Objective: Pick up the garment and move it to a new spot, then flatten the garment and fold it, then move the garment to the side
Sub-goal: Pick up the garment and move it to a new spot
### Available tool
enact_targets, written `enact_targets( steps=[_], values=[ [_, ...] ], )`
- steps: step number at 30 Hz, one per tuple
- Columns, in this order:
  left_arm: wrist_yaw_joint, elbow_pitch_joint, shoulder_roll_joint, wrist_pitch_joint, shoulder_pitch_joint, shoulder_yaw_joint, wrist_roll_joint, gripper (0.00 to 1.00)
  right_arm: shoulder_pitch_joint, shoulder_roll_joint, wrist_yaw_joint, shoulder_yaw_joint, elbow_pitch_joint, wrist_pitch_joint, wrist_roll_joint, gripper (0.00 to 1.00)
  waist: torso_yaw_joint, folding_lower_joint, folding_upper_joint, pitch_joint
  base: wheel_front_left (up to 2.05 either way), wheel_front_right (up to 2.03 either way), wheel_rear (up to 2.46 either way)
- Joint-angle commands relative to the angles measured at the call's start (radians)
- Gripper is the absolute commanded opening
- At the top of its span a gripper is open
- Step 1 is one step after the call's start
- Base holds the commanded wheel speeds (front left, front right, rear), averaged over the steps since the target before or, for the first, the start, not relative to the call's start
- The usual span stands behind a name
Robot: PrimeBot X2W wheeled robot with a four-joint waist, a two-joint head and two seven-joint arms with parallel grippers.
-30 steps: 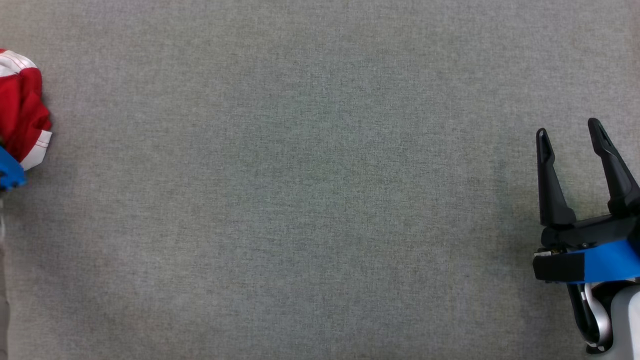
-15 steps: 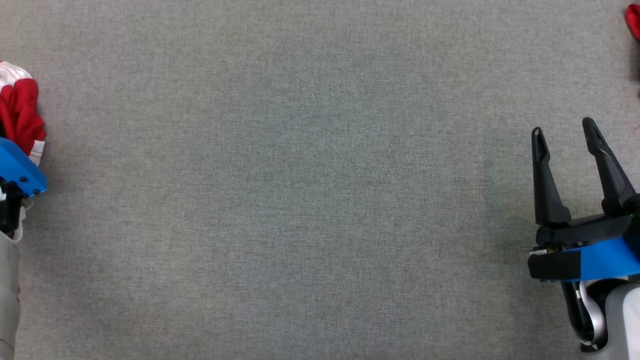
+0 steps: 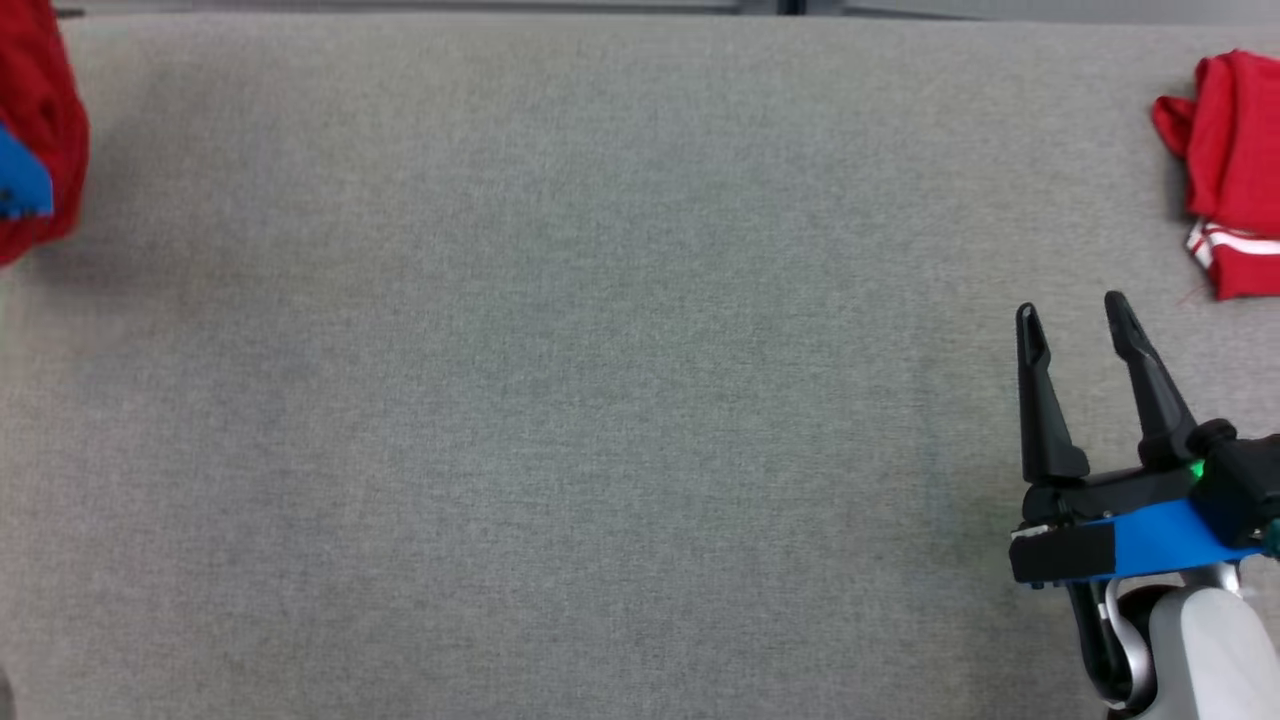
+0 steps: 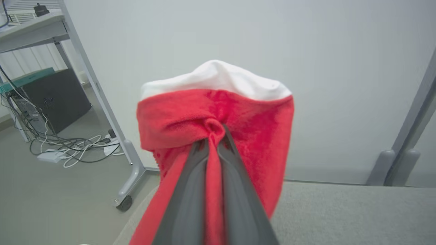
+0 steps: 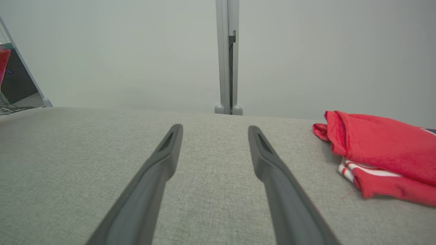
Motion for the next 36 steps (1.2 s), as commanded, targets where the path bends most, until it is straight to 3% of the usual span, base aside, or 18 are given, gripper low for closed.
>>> enact_targets(
  steps=[1,7,19,26,36],
  values=[
    [0.0,-0.033,-0.009,-0.011,-0.029,-0.006,0.007,0.0,0.006,0.004,0.0,-0.002,0.016,-0.012,0.012,1.0,-0.023,0.0001,0.0001,-0.03,0.0,0.0,0.0],
    [0.007,-0.194,-0.032,-0.018,-0.091,-0.051,0.042,0.0,0.008,0.022,0.0,0.005,0.079,-0.045,0.044,1.0,-0.081,0.0001,0.0001,-0.086,0.0,0.0,0.0],
    [0.003,-0.519,-0.113,0.11,-0.139,-0.173,0.063,0.0,0.0,0.028,0.0,0.05,0.155,-0.075,0.138,1.0,-0.271,0.0001,0.0001,-0.118,0.0,0.0,0.0],
    [0.002,-0.59,-0.163,0.144,-0.053,-0.237,0.058,0.0,0.012,0.028,0.0,0.054,0.14,-0.075,0.164,1.0,-0.325,0.0001,0.0001,-0.119,0.0,0.0,0.0],
    [0.048,-0.605,-0.224,0.122,0.272,-0.307,0.012,0.0,0.018,0.028,0.0,0.065,0.137,-0.075,0.183,1.0,-0.338,0.0001,0.0001,-0.124,0.0,0.0,0.0]
  ],
)
